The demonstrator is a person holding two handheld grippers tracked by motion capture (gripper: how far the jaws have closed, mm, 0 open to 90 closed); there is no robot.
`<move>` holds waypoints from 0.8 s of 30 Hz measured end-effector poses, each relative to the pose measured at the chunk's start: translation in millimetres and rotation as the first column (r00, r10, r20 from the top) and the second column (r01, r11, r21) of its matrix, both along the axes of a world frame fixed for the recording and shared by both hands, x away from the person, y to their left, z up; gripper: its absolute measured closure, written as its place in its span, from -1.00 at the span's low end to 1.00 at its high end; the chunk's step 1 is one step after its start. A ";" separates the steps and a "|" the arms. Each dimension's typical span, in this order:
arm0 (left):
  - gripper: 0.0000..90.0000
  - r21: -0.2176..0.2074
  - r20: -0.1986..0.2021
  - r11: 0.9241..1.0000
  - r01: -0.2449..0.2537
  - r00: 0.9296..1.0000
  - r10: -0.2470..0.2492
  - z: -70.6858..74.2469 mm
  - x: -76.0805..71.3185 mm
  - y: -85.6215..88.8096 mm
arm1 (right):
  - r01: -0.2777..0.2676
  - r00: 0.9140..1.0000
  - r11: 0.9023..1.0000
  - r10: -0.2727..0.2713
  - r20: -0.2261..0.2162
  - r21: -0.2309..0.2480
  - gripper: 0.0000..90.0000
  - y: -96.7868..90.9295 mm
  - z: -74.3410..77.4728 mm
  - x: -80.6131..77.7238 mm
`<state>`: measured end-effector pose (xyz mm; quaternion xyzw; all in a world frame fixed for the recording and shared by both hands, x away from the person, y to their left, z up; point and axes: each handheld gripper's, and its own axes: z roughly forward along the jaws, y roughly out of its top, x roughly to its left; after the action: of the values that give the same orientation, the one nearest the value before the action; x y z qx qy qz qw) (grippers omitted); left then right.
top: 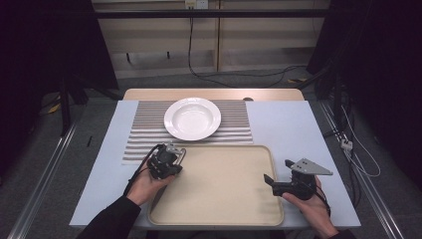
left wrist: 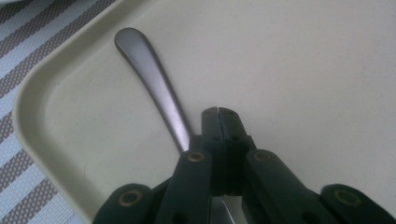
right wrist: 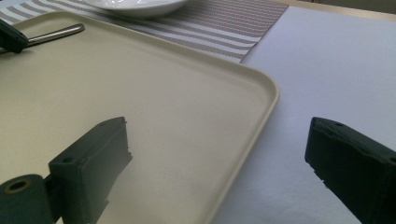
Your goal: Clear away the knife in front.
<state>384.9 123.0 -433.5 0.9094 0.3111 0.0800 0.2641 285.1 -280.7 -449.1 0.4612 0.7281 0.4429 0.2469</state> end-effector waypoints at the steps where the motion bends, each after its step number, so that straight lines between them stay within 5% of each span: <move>1: 1.00 -0.002 -0.006 1.000 0.001 1.000 -0.002 0.3 0.1 2.6 | -0.003 1.000 1.000 0.003 0.001 -0.003 -0.87 0.0 0.0 0.1; 24: 1.00 -0.003 -0.011 0.998 -0.058 0.998 0.058 1.0 -9.4 23.6 | -0.005 1.000 1.000 0.005 0.000 -0.003 -0.87 0.6 -0.2 0.9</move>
<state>375.4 146.6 -432.5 0.9001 0.3387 0.0823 0.2614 285.9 -280.1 -449.3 0.4589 0.7301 0.4424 0.2464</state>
